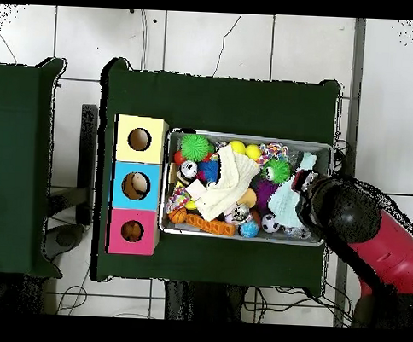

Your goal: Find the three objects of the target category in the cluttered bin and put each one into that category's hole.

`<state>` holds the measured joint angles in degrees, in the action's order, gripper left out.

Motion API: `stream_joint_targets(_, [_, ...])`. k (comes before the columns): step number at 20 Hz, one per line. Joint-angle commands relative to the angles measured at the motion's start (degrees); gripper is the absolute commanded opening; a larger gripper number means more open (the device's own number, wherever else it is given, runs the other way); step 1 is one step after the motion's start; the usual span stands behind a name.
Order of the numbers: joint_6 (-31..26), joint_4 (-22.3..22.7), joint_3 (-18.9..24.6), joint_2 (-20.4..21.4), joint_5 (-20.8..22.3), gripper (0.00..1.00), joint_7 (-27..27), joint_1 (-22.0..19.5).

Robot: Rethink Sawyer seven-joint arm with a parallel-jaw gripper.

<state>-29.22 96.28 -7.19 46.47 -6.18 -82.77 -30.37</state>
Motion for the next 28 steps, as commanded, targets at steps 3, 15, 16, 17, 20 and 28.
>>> stream_joint_targets(3, [9.8, 6.7, 9.0, -3.8, -2.0, 1.0, -9.5, -2.5])
stream_joint_targets(15, [20.4, 14.3, 11.2, -5.1, -6.6, 1.0, -18.2, 0.2])
stream_joint_targets(16, [20.8, 15.1, 11.3, -5.0, -7.8, 1.0, -19.4, 0.9])
stream_joint_targets(17, [21.4, 15.6, 11.1, -4.8, -8.4, 1.0, -20.0, 1.5])
stream_joint_targets(20, [23.2, 18.6, 11.4, -3.2, -10.8, 1.0, -22.4, 2.7])
stream_joint_targets(28, [20.5, 20.2, 9.5, 0.4, -14.1, 1.0, -24.5, 6.2])
